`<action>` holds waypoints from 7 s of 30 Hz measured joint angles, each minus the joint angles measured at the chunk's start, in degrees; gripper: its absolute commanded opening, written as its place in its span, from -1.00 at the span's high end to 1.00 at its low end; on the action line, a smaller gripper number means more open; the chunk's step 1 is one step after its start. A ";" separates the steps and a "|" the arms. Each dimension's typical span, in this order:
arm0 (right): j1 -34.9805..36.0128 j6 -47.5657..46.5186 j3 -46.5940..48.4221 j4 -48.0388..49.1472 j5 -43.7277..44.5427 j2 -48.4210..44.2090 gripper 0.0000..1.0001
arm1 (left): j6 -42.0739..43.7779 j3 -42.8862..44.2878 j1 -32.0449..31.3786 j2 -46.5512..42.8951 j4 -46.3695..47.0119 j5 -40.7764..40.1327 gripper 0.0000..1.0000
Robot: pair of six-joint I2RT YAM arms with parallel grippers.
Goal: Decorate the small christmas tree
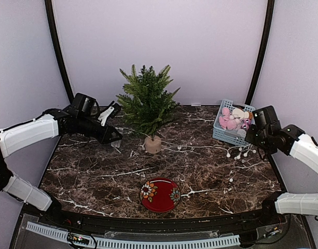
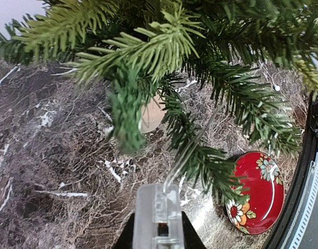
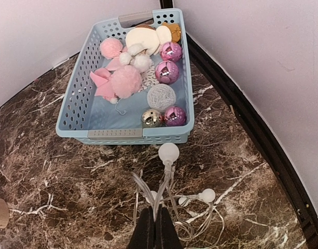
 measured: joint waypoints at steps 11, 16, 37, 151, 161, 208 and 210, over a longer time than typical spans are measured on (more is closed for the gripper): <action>-3.80 -0.37 -0.26 -1.90 2.49 -0.92 1.00 | 0.07 2.93 0.00 6.43 4.20 6.03 1.00; -5.38 -0.90 -0.26 -2.12 2.86 -1.53 1.00 | -0.57 3.54 0.00 9.86 6.60 8.07 0.94; 1.11 -16.00 -4.39 8.85 -26.84 6.62 -0.52 | -3.96 3.54 0.00 13.79 11.34 12.26 0.93; 19.76 -9.57 17.81 5.31 -2.99 0.70 1.00 | -26.43 -6.84 -8.98 -1.57 17.38 7.65 -0.43; 19.76 -9.40 15.58 8.07 -5.03 0.76 1.00 | -43.15 -12.87 -14.84 -3.43 25.97 -0.44 -0.57; 19.78 -10.75 16.83 1.36 9.66 -1.33 1.00 | -42.23 -7.58 -12.39 2.56 16.63 -12.74 1.00; 19.78 -10.64 16.83 0.26 10.58 -2.34 1.00 | -41.09 -7.58 -11.43 2.23 15.56 -12.02 1.00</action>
